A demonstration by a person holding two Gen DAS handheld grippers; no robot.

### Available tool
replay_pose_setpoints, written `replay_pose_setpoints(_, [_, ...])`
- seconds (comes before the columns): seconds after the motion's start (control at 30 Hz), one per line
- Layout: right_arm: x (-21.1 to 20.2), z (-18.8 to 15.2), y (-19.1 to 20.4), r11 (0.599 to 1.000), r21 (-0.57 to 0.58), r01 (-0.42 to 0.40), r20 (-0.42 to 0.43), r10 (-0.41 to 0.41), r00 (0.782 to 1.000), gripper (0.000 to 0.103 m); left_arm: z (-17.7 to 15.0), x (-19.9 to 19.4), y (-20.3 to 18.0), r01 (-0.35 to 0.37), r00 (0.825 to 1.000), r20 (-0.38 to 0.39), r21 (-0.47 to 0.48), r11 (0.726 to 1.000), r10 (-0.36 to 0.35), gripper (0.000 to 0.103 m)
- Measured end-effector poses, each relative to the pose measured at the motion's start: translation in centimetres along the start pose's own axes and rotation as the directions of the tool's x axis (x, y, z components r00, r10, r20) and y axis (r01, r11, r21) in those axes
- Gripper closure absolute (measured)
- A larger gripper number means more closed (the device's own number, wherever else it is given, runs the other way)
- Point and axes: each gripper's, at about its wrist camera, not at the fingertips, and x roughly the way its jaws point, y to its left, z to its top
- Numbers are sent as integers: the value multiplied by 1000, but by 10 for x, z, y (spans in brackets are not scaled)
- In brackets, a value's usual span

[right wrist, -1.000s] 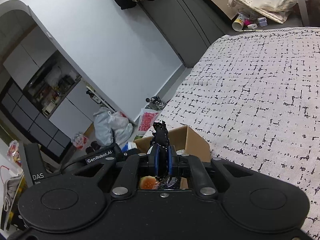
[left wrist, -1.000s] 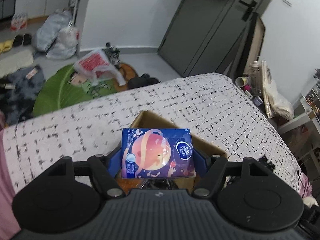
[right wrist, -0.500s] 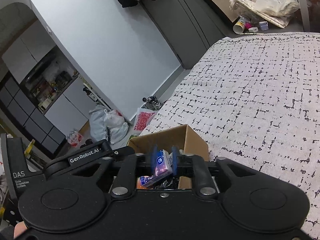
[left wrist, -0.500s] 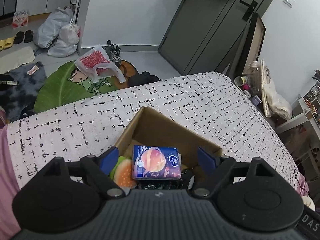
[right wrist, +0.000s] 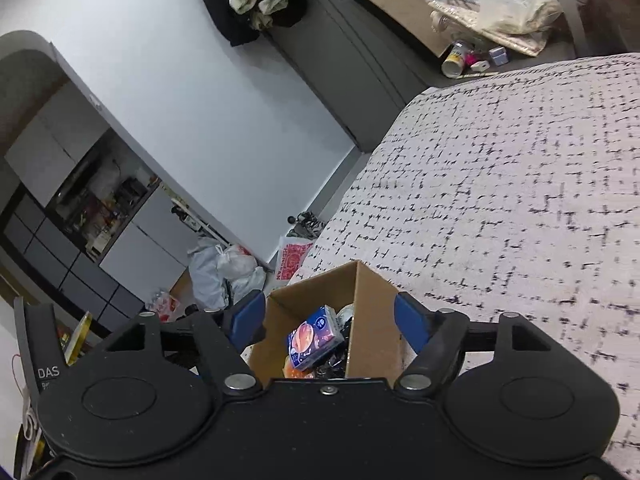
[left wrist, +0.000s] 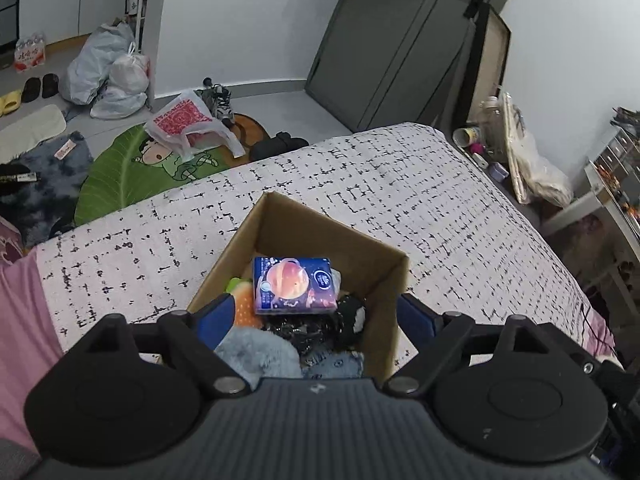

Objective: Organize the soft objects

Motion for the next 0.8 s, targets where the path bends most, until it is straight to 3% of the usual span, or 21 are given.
replay_pose_setpoints(0.43, [-63, 4, -15, 999, 33, 5, 55, -7, 998, 17, -5, -44, 0, 25, 1000, -8, 25, 999, -25, 8])
replay_pose_setpoints(0.8, [-112, -14, -9, 996, -3, 95, 82, -94, 992, 0, -20, -84, 1, 24, 1000, -10, 88, 996, -23, 1])
